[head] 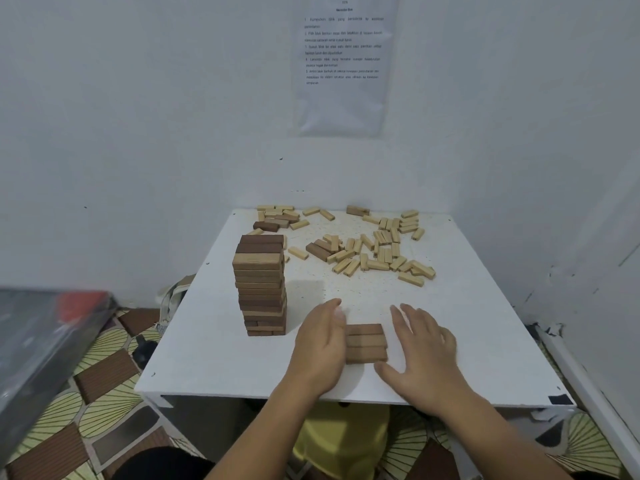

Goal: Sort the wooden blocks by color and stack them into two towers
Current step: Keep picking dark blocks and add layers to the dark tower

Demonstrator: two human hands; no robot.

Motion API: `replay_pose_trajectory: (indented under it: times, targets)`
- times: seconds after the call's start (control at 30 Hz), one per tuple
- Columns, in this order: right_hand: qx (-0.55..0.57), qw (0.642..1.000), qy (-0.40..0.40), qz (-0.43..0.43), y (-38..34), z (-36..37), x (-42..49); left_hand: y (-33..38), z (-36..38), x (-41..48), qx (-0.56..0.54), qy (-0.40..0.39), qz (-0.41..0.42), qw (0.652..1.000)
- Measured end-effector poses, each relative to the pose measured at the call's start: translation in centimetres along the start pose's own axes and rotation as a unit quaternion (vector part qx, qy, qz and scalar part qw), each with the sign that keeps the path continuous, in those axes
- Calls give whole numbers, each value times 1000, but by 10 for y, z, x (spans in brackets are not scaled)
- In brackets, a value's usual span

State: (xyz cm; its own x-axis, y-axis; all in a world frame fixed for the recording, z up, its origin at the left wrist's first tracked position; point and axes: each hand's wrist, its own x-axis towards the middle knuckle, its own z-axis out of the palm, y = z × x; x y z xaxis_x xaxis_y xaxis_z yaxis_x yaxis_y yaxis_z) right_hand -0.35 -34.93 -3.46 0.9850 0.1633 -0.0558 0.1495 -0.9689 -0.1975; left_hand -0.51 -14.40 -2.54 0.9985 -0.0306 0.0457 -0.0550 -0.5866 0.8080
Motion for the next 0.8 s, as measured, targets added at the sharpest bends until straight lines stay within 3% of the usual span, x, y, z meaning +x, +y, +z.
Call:
replay_pose_trajectory:
  times: [0.1, 0.23, 0.43, 0.8]
  targets:
    - [-46, 998, -15, 30, -3, 7, -8, -5, 2, -6, 184, -42, 31, 982]
    - [-65, 998, -12, 20, -6, 11, -7, -16, 9, -18, 312, -94, 47, 944]
    - [-79, 996, -19, -24, -11, 16, -4, -22, 19, -15, 373, -107, 57, 920]
    - [-55, 998, -4, -33, -14, 19, -5, -18, 20, -14, 373, -107, 50, 920]
